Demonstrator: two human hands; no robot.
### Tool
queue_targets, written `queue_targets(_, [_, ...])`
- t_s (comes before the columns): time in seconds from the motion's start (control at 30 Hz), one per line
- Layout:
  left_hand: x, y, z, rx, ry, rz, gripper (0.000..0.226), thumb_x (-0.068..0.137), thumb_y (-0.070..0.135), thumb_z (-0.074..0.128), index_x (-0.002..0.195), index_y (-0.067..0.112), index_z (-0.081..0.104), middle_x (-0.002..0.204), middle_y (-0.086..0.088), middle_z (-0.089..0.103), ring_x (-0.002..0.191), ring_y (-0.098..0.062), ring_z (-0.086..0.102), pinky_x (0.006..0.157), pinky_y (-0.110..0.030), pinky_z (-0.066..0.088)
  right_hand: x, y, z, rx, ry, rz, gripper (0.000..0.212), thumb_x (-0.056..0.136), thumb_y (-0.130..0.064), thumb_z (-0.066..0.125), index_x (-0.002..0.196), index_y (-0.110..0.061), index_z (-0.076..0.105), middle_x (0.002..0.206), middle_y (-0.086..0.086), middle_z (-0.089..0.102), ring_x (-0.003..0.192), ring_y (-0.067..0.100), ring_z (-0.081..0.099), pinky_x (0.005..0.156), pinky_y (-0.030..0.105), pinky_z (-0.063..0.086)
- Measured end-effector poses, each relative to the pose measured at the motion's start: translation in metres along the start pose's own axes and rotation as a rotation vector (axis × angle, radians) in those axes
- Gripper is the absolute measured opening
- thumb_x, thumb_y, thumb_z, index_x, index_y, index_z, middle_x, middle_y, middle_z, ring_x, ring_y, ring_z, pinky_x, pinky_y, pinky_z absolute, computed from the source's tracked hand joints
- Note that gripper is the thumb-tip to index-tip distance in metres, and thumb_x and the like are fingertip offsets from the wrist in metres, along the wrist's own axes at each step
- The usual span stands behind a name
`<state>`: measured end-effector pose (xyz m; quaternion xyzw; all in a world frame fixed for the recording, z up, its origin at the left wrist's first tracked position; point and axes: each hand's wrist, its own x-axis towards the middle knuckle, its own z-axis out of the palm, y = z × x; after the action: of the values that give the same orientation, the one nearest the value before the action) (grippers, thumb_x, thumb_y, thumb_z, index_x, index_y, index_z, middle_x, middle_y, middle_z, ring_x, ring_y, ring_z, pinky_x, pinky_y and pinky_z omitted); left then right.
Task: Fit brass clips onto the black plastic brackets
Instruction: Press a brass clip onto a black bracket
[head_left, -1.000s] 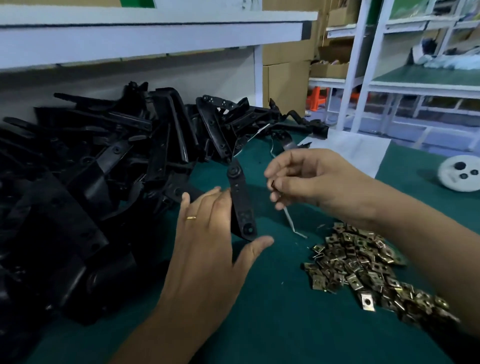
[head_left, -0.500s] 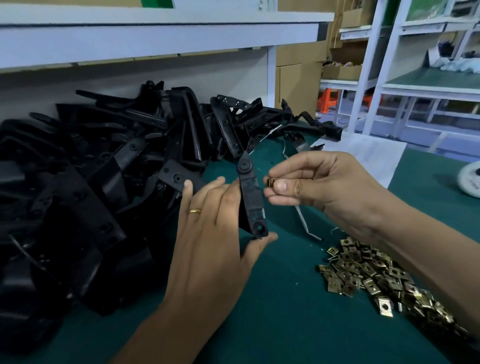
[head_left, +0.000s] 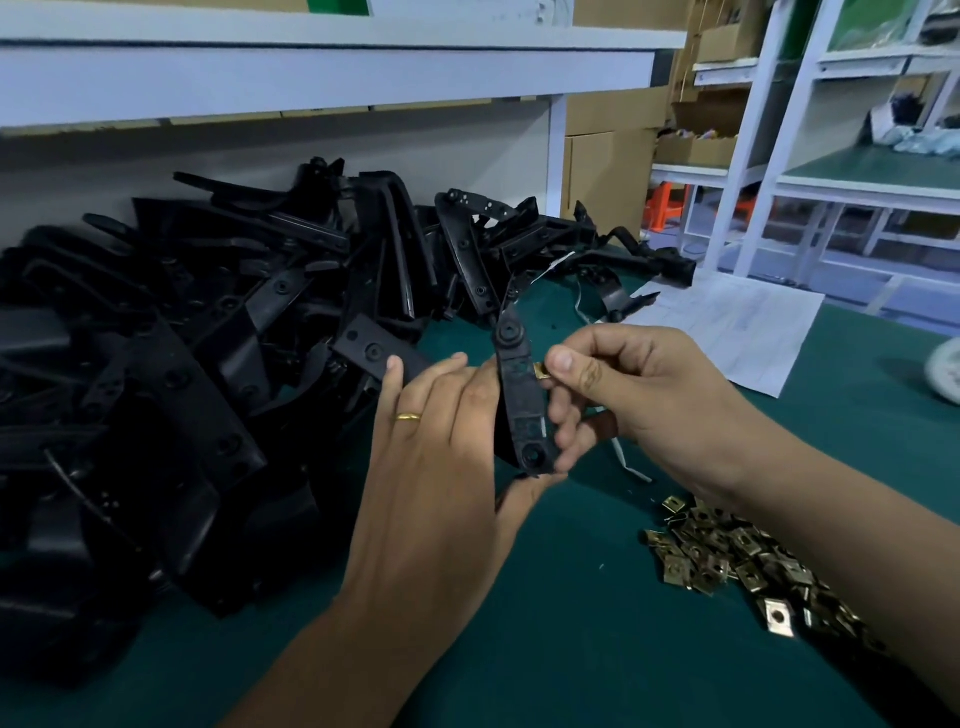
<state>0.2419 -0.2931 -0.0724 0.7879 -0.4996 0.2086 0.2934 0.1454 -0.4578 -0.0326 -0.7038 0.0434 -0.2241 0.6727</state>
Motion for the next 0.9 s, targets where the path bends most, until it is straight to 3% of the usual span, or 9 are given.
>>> queue_targets(0.53, [0.001, -0.002, -0.002, 0.053, -0.02, 0.048, 0.079, 0.081, 0.051, 0.069, 0.147, 0.012, 0.049, 0.138, 0.002, 0.058, 0.145, -0.02, 0.041, 0.127, -0.053, 0.016, -0.002, -0.004, 0.001, -0.072, 0.034, -0.079, 0.023, 0.098, -0.01, 0.065, 0.085, 0.008, 0.064, 0.068, 0.02, 0.067, 0.053, 0.027, 0.065, 0.051, 0.036, 0.06])
queue_targets(0.73, [0.001, -0.002, 0.003, -0.014, -0.061, 0.071, 0.083, 0.08, 0.058, 0.072, 0.148, 0.014, 0.051, 0.141, 0.006, 0.058, 0.145, -0.016, 0.039, 0.127, -0.049, 0.019, -0.002, -0.004, -0.003, -0.132, -0.047, -0.074, 0.023, 0.099, -0.011, 0.063, 0.085, 0.007, 0.062, 0.068, 0.018, 0.069, 0.055, 0.025, 0.066, 0.056, 0.032, 0.059])
queue_targets(0.9, [0.003, -0.002, 0.005, -0.08, -0.075, 0.106, 0.08, 0.083, 0.071, 0.059, 0.146, 0.021, 0.052, 0.142, 0.011, 0.056, 0.146, -0.011, 0.038, 0.128, -0.044, 0.016, -0.002, -0.007, -0.011, -0.143, -0.141, -0.024, 0.026, 0.094, -0.023, 0.063, 0.077, -0.004, 0.062, 0.067, 0.017, 0.068, 0.057, 0.027, 0.064, 0.059, 0.031, 0.058])
